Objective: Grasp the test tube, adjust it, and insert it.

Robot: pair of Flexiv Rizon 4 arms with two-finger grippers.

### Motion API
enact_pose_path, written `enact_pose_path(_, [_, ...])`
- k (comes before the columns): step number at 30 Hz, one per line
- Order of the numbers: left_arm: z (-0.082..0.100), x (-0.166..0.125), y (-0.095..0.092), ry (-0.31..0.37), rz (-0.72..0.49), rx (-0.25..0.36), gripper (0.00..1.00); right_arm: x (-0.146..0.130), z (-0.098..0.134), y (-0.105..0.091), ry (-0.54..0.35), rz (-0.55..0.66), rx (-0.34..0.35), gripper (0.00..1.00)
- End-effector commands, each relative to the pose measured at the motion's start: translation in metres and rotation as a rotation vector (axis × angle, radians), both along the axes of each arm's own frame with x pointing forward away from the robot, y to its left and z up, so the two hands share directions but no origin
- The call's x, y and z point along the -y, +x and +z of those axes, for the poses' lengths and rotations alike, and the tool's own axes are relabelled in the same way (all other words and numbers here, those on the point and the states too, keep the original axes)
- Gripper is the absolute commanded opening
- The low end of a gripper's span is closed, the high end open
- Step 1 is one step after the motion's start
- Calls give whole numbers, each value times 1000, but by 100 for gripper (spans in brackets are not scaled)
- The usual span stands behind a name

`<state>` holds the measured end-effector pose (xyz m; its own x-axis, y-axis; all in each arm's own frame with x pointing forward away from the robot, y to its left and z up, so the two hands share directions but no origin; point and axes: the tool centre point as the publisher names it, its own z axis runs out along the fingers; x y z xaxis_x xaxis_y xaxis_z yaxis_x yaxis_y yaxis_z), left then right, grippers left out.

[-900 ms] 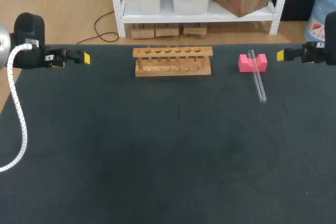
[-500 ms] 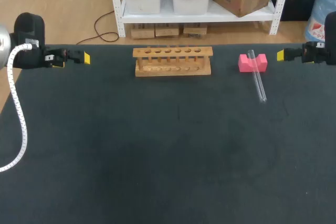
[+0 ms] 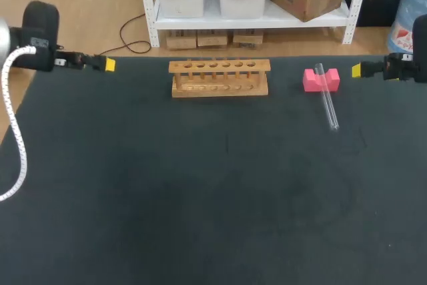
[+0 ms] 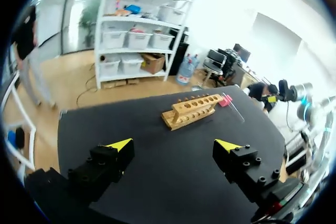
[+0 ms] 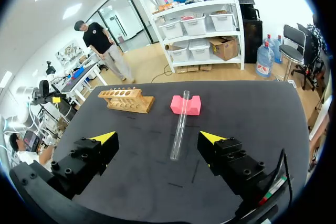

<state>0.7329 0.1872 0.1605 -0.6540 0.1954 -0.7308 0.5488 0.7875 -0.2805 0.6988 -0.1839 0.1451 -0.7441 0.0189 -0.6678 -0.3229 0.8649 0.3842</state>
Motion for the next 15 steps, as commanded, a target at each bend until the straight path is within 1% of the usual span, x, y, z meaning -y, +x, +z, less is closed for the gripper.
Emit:
enact_pose_path(1, [-9,-6,20,-148,-233,49,100,-1,1,-2,-8,-7,-1,100])
enact_pose_path(3, [-11,-5,27,-180,-274,61,100,-1,1,-2,-8,-7,-1,100])
enact_pose_path(5, [-14,-2,32,-204,-340,99,100,-1,1,-2,-8,-7,-1,100])
enact_pose_path(7, [-18,3,37,-212,-400,135,100,-1,1,-2,-8,-7,-1,100])
enact_pose_path(11, [-25,10,46,-254,-535,167,100,-1,1,-2,-8,-7,-1,100])
enact_pose_path(15, [-32,15,56,-264,-626,194,100,-1,1,-2,-8,-7,-1,100])
